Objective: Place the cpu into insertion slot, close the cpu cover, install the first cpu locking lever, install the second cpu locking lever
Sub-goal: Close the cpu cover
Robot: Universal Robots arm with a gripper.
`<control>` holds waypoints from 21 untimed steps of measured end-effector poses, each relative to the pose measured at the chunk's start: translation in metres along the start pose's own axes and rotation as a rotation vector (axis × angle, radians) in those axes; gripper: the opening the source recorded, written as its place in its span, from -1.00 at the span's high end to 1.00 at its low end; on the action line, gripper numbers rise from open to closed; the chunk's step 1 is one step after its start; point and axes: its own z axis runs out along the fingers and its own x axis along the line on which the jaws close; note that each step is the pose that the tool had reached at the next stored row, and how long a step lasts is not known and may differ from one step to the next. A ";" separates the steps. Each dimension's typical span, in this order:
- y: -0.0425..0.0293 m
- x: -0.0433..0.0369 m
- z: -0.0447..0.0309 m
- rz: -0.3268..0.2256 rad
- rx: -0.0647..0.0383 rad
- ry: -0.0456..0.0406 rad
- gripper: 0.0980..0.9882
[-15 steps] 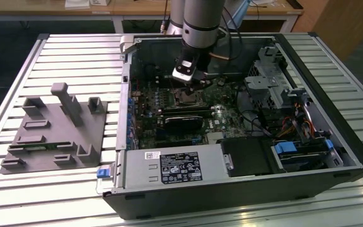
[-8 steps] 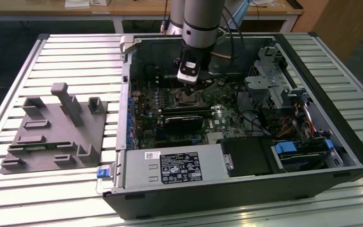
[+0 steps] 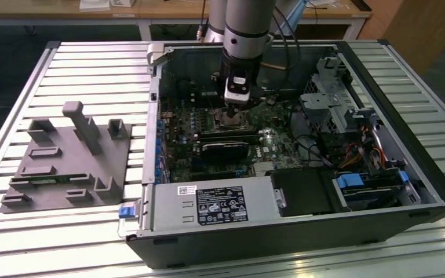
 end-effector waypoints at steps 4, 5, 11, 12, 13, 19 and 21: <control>0.0000 0.0000 0.0001 -0.073 0.003 -0.0004 0.98; 0.0000 0.0000 0.0001 -0.091 0.004 -0.0006 0.98; 0.0000 0.0000 0.0002 -0.201 0.009 -0.0011 0.98; 0.0000 0.0000 0.0002 -0.218 0.009 -0.0013 0.98; 0.0000 0.0000 0.0002 -0.237 0.010 -0.0014 0.98; 0.0000 0.0000 0.0004 -0.346 0.014 -0.0019 0.98; 0.0000 0.0000 0.0005 -0.380 0.015 -0.0014 0.98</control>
